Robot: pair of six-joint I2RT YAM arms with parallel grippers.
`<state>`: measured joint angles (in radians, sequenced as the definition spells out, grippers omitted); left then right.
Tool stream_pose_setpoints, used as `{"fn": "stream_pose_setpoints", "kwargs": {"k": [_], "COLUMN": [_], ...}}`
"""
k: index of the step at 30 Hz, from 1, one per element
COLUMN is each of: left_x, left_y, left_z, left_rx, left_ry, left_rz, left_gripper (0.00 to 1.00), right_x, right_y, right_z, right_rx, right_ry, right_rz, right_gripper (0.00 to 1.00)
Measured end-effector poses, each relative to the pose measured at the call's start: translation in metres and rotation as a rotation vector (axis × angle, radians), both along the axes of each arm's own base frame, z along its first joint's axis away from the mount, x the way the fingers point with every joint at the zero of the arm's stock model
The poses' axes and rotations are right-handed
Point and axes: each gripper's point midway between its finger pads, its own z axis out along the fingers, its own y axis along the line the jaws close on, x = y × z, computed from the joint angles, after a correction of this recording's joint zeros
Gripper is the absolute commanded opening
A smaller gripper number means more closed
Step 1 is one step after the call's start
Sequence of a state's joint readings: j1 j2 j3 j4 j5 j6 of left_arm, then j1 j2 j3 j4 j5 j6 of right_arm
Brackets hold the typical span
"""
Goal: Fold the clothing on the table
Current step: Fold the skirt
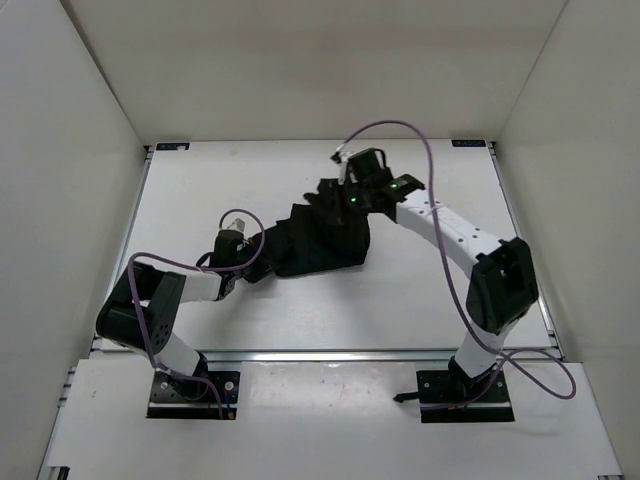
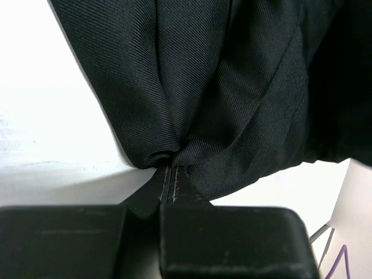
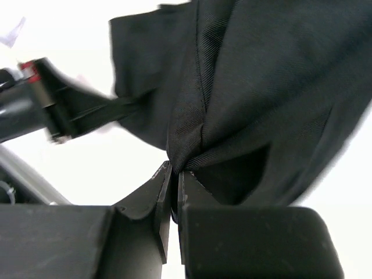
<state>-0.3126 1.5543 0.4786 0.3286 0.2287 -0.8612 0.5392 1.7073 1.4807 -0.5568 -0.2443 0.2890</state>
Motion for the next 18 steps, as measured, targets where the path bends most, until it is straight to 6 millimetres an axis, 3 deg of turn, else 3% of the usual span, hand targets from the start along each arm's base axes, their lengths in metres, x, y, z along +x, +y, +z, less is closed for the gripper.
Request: {"fn": "stream_pose_setpoints", "kwargs": {"k": [5,10,18], "left_x": [0.003,0.004,0.001], "left_y": [0.001,0.003,0.005], "left_z": [0.000,0.000,0.000], "left_rx": [-0.006,-0.010,-0.023], "left_ry": [-0.007,-0.014,-0.019], "left_rz": [0.006,0.010,0.011], "left_gripper": [0.00,0.00,0.00], "right_x": [-0.021,-0.034,-0.047], "right_y": [0.064,0.109,0.150], "right_z": [-0.020,-0.045,-0.085], "right_rx": [0.005,0.007,0.003], "right_ry": [0.040,0.078,0.140], "right_rz": [0.137,0.228,0.365], "right_gripper": [0.00,0.00,0.00]}}
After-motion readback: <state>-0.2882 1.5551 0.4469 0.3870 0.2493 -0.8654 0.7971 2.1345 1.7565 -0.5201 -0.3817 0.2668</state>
